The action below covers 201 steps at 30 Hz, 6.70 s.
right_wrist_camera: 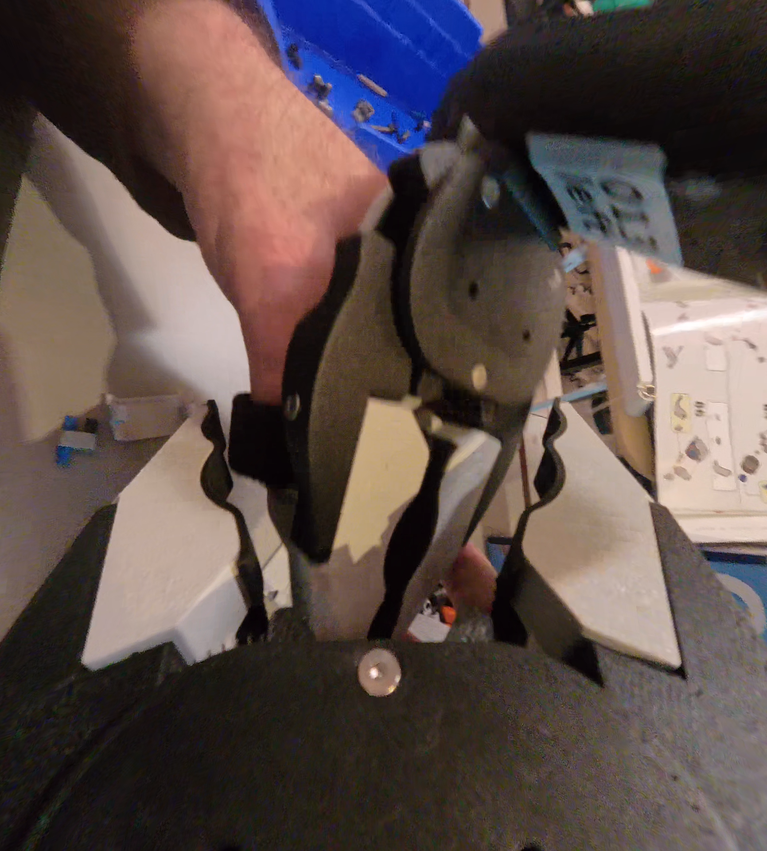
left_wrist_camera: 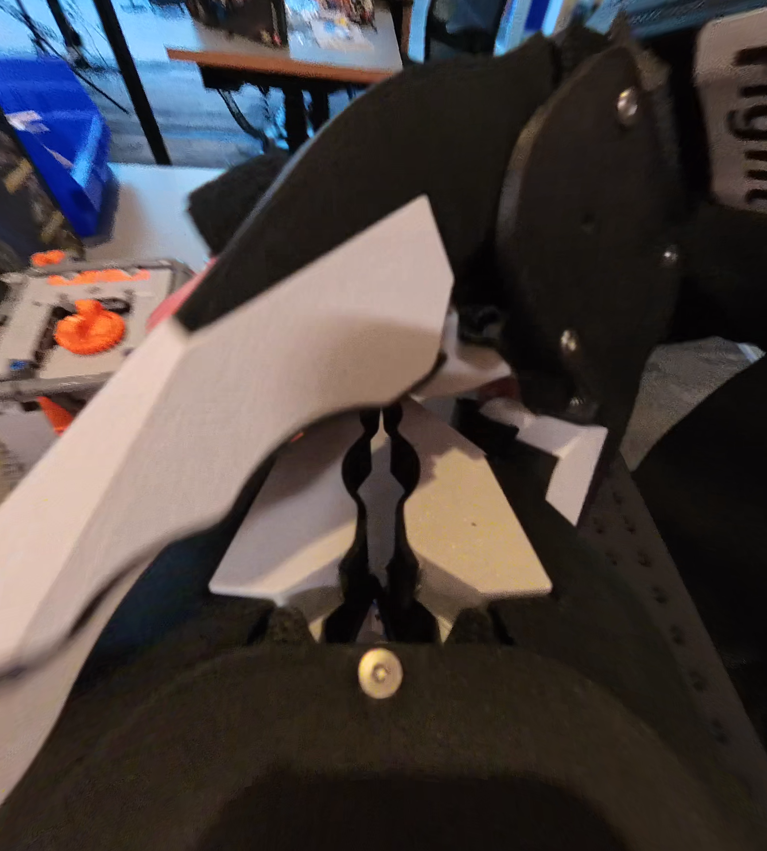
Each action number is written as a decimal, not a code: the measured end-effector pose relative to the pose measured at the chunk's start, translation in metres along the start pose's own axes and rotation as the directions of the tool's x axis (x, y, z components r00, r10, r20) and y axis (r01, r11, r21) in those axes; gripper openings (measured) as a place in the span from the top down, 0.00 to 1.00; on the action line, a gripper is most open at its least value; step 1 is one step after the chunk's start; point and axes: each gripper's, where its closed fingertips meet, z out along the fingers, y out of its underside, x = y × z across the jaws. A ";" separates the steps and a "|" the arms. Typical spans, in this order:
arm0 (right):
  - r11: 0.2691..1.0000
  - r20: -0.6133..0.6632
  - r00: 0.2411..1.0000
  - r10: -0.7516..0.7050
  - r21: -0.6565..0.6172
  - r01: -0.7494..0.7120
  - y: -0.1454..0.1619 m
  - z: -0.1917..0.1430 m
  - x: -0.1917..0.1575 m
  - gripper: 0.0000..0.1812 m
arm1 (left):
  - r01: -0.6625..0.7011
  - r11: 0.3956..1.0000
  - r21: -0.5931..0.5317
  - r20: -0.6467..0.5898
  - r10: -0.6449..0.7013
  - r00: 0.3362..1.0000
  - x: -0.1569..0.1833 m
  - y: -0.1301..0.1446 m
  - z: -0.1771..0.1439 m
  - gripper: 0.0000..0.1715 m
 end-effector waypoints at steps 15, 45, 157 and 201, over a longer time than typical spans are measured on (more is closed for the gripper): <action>0.957 0.048 0.971 0.234 0.166 -0.238 0.019 -0.075 0.013 1.00 | -0.272 0.960 0.068 0.289 0.242 0.926 -0.002 -0.013 -0.103 1.00; 0.938 0.462 0.816 0.347 -0.179 -0.297 0.082 -0.037 -0.111 0.79 | -0.178 0.897 -0.405 0.067 0.224 0.972 0.014 0.128 -0.025 0.81; 0.875 0.290 0.926 0.242 0.348 -0.338 -0.024 -0.058 -0.060 0.99 | -0.459 0.887 0.046 0.244 0.436 0.867 0.054 0.036 -0.075 0.97; 0.917 0.357 0.848 0.391 -0.226 -0.328 0.101 -0.036 -0.088 0.82 | -0.334 0.934 -0.129 0.227 0.356 0.907 0.024 0.081 -0.057 0.97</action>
